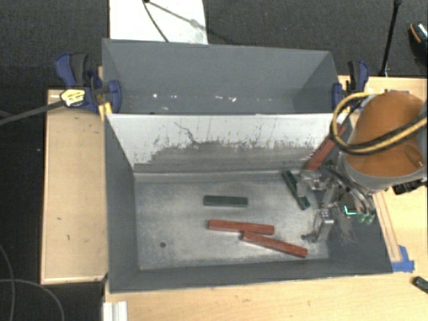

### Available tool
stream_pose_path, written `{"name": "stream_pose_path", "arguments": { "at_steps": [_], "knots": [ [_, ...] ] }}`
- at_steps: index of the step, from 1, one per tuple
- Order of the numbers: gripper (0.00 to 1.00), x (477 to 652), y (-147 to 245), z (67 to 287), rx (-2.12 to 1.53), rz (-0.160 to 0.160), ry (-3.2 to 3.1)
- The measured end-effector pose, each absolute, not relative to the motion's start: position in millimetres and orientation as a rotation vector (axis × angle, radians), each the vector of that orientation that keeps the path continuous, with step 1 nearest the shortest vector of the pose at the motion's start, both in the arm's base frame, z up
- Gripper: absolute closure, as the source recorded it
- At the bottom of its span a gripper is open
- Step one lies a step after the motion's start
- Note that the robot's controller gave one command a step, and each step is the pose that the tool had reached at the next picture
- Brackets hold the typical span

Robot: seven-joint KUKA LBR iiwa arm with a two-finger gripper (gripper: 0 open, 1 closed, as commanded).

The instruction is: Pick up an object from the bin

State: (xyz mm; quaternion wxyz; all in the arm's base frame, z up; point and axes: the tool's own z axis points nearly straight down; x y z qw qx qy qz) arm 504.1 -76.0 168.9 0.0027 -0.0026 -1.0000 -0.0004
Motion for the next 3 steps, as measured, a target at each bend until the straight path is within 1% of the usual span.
{"name": "stream_pose_path", "arguments": {
  "at_steps": [1, 2, 3],
  "knots": [
    [0.00, 517.2, -13.8, 67.5, 0.232, -0.003, -3.130],
    [0.00, 484.8, 0.0, 71.0, -0.050, 0.000, -3.147],
    [1.00, 483.8, 0.1, 70.3, -0.042, 0.000, -3.144]
  ]
}}
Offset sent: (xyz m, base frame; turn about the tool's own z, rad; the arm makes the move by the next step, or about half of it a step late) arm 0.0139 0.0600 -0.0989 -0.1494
